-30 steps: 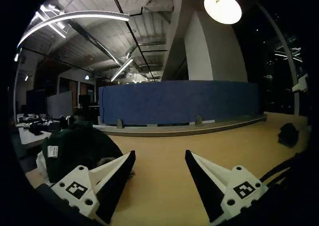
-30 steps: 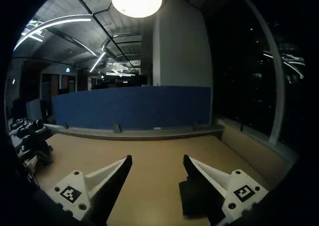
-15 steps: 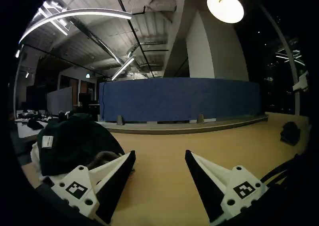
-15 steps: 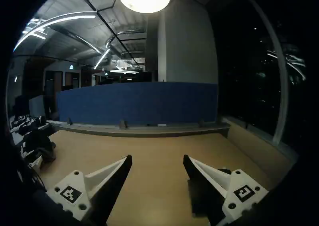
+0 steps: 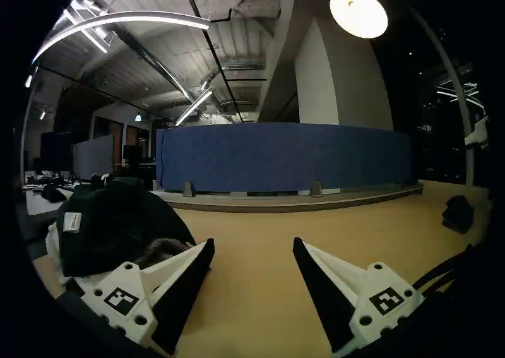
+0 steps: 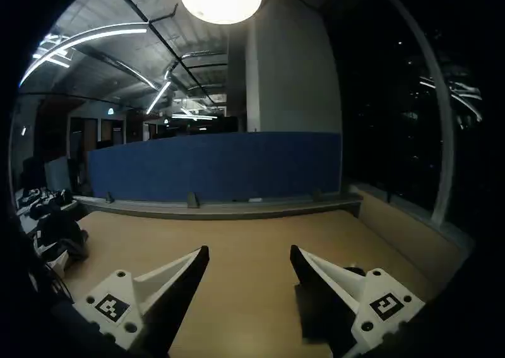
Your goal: Fold towel
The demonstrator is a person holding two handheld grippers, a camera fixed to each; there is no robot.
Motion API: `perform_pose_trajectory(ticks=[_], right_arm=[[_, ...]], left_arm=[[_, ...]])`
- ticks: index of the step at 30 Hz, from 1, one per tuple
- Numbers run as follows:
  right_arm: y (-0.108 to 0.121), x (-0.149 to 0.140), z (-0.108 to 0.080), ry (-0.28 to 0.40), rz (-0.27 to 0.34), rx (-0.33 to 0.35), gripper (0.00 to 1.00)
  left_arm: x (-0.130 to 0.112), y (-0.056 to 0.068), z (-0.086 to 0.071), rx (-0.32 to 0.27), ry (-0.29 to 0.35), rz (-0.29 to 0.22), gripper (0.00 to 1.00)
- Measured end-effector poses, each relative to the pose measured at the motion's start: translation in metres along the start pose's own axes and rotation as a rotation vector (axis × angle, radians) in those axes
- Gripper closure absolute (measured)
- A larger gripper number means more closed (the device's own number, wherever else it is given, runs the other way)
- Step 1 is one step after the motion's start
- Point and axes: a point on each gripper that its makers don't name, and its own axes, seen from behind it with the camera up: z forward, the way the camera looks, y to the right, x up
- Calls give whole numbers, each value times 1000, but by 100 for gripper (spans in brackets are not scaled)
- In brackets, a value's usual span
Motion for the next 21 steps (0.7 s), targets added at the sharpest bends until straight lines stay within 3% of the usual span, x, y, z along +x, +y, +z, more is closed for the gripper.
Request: perform_pose_trajectory(ticks=[15,21], right_arm=[[7,14,14,79,-36,14,0],[16,3,21,105,-19,17,0]], left_arm=[[1,1,0,-1,0,0,8],[0,1,0,-1,0,1,8]])
